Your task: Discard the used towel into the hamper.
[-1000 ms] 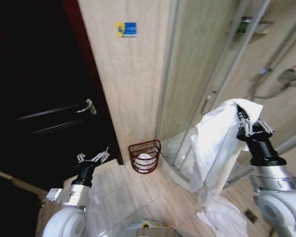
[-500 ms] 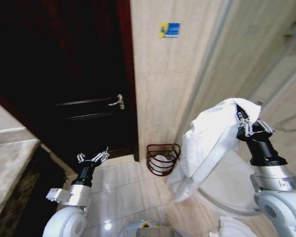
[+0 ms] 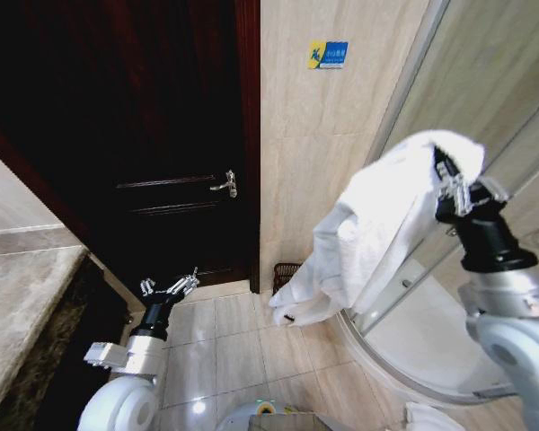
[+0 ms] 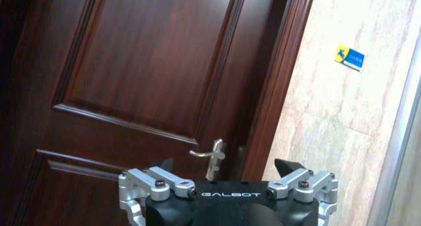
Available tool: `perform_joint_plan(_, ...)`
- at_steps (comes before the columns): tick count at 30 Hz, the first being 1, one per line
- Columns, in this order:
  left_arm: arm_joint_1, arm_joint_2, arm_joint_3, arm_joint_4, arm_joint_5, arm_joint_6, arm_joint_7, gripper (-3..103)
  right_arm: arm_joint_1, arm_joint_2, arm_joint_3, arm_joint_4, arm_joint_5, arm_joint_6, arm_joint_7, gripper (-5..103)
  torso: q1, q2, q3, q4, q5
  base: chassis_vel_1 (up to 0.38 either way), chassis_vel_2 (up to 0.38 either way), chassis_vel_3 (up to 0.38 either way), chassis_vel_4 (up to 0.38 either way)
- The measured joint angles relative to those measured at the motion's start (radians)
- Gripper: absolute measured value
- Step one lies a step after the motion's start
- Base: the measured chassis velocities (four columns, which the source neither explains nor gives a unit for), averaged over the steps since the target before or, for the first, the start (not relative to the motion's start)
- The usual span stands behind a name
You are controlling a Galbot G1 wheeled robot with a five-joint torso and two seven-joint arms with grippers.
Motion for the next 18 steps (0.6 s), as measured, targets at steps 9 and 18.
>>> perform_joint_plan(9, 0.000, 0.000, 0.000, 0.000, 0.000, 0.000, 0.000, 100, 0.048, -0.042, 0.005, -0.079, 0.005, 0.003, -0.014, 4, 0.000, 0.000, 0.000, -0.0002, 0.0003, 0.000, 0.000, 0.000, 0.000)
perform_joint_plan(18, 0.000, 0.000, 0.000, 0.000, 0.000, 0.000, 0.000, 100, 0.080, -0.072, 0.008, -0.161, 0.008, 0.012, -0.037, 4, 0.000, 0.000, 0.000, -0.0002, 0.0002, 0.000, 0.000, 0.000, 0.000)
